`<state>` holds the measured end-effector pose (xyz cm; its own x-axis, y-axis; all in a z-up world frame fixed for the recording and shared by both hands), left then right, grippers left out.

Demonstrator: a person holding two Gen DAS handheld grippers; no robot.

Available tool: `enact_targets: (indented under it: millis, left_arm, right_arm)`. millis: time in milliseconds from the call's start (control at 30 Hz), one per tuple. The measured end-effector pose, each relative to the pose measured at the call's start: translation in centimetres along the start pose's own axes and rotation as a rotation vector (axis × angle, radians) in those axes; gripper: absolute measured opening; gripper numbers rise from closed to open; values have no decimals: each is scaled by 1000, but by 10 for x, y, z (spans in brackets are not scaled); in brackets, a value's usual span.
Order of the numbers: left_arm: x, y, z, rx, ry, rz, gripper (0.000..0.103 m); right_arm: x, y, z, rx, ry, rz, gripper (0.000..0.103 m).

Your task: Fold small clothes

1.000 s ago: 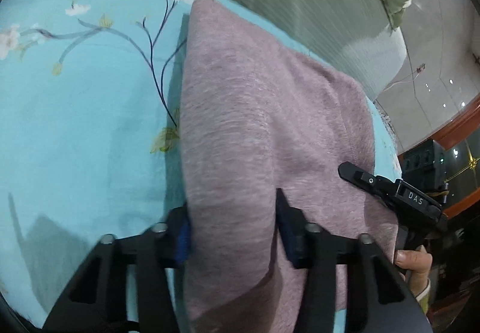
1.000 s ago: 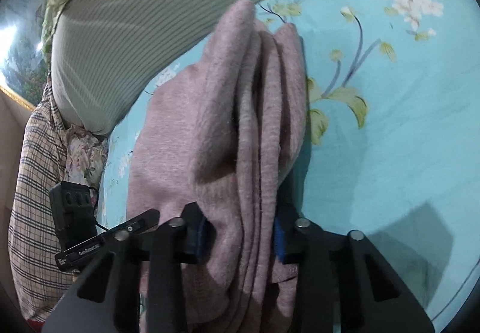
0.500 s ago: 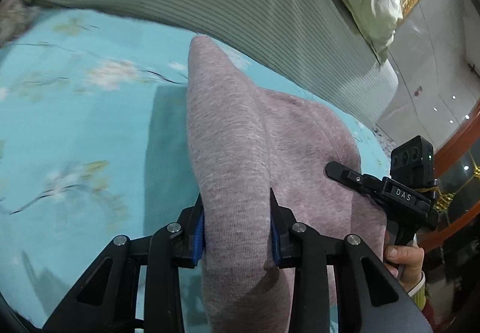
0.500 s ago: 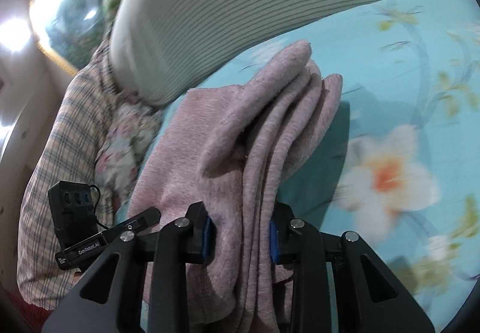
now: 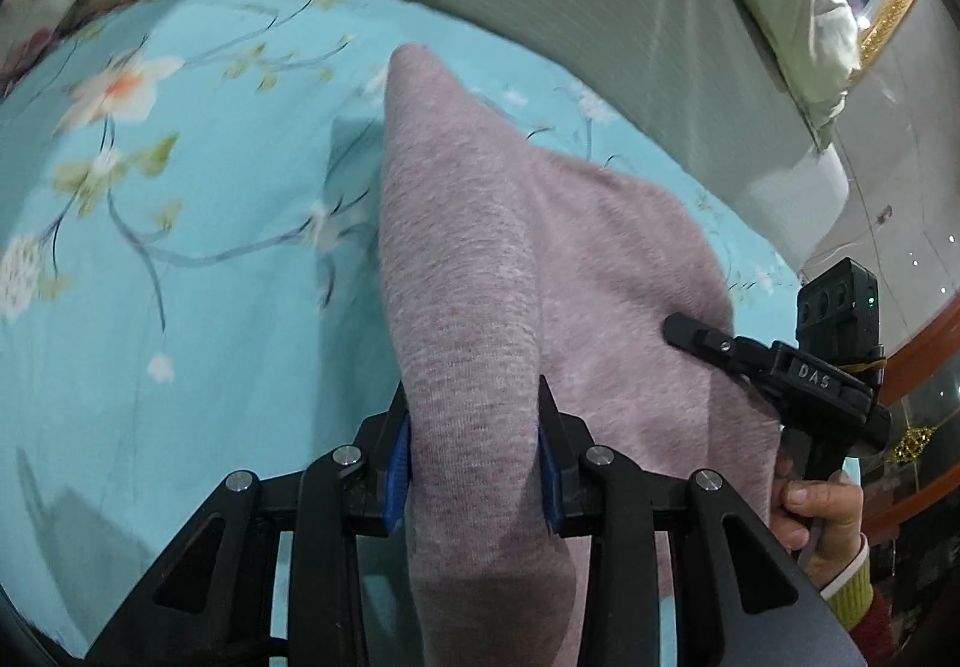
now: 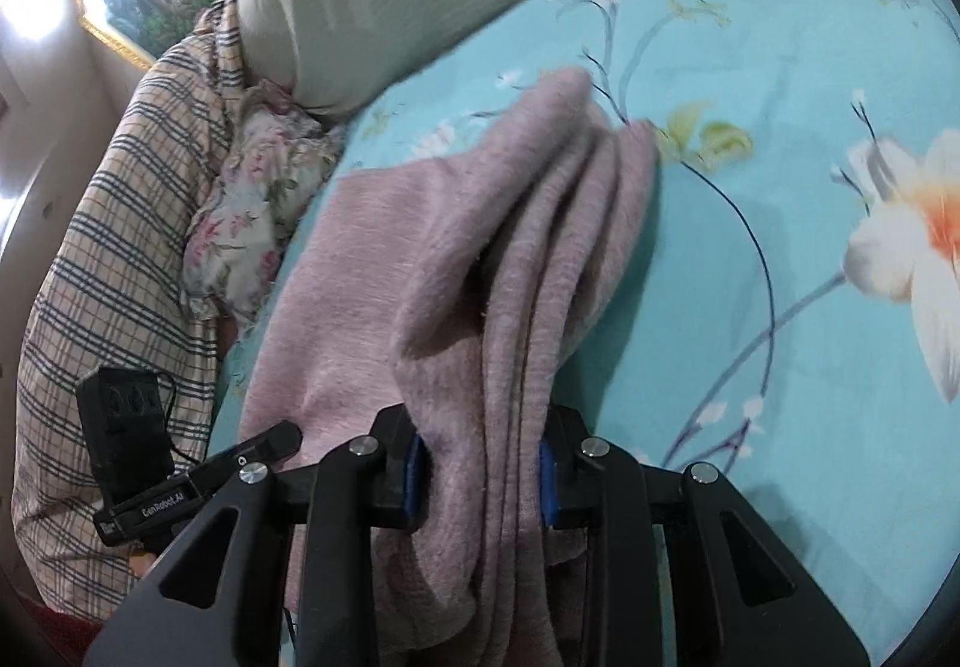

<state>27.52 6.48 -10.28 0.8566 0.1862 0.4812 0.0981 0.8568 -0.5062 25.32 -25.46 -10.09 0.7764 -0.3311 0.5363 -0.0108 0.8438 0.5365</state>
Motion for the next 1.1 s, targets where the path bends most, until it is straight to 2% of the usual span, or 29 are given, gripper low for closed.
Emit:
enact_targets:
  millis: [400,533,633,733,833,967,1000,1033,1100]
  left_arm:
    - [-8,5,-8,77,1,-5,56]
    - [-7,4,-1,82,11,-1,57]
    - [-7,2,17,95,-22,-28,57]
    - [-8,0,35,94,-62,-45,56]
    - [-9,-7,48,76,-87,-76,55]
    - [-11,-19,53,36,-84,-125,55]
    - [-12,-20,52,30,-81,-133,55]
    - [-12,-23,51,21,-78,-142,55]
    - [-11,-27,49,8,-70,-152,55]
  right_arm:
    - [-7,-12,-3,-46,-7,-41,42]
    - [-6,-3,12,-88,-34,-43,45]
    - [0,6,34,-133,-98,-19,46]
    - [9,20,51,-141,-169,21,46]
    - [18,31,48,-141,-161,61,45]
    - [27,24,26,-193,-108,60,44]
    - [27,20,22,-196,-97,51,41]
    - [28,16,17,-194,-87,41,31]
    - [30,13,10,-179,-68,35,17]
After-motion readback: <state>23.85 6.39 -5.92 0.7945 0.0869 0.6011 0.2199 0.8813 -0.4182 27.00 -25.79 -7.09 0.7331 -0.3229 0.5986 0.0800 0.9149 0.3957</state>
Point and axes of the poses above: each gripper's, at about its wrist camera, not at the fingertips, and z roughly against the way its jaws point, y to its left, x to its top, the point moved 3 cm from there along -z, roughly the way its jaws point, and after that the axes turned 6 degrees about z, right-handed, at the moved point
